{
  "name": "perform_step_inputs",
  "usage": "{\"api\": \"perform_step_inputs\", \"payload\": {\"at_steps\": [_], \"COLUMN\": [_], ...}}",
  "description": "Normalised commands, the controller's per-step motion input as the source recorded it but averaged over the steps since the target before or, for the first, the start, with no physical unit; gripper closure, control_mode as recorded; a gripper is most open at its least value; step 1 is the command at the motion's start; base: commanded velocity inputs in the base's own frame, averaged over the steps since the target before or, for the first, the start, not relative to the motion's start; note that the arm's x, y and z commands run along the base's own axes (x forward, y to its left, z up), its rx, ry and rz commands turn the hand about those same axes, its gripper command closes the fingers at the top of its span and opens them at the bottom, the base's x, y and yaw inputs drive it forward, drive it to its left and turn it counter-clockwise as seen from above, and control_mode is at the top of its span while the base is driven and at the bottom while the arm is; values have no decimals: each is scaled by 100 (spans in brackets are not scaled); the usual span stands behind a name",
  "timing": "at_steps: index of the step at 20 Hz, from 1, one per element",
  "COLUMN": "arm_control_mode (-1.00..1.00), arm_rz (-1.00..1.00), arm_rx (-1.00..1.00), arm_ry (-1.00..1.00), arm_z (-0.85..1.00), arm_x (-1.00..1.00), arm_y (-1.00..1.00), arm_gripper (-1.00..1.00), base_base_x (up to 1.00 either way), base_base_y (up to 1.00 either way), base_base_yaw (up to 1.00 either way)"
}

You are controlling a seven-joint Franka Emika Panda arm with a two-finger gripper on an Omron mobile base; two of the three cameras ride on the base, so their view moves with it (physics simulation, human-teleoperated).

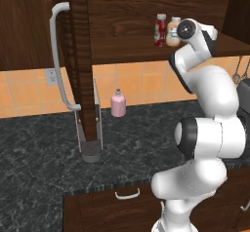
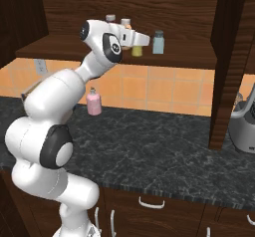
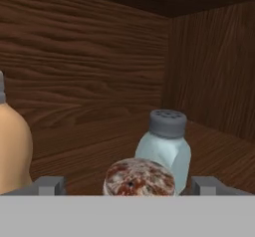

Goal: Put the shaker and condiment bottle from the counter next to their counterparts in the cabinet.

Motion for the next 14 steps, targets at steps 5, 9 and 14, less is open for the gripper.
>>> {"api": "perform_step_inputs", "payload": {"at_steps": [5, 9, 14], "arm_control_mode": [-100, -100, -100], "arm_rz": [0, 0, 0], "arm_rx": [0, 0, 0], "arm_ry": [1, 0, 10], "arm_z": [-4, -5, -24], "arm_x": [-47, -16, -80], "arm_y": [0, 0, 0], "arm_gripper": [-100, -100, -100], "base_base_x": [0, 0, 0], "base_base_y": [0, 0, 0], "base_base_yaw": [0, 0, 0]}}
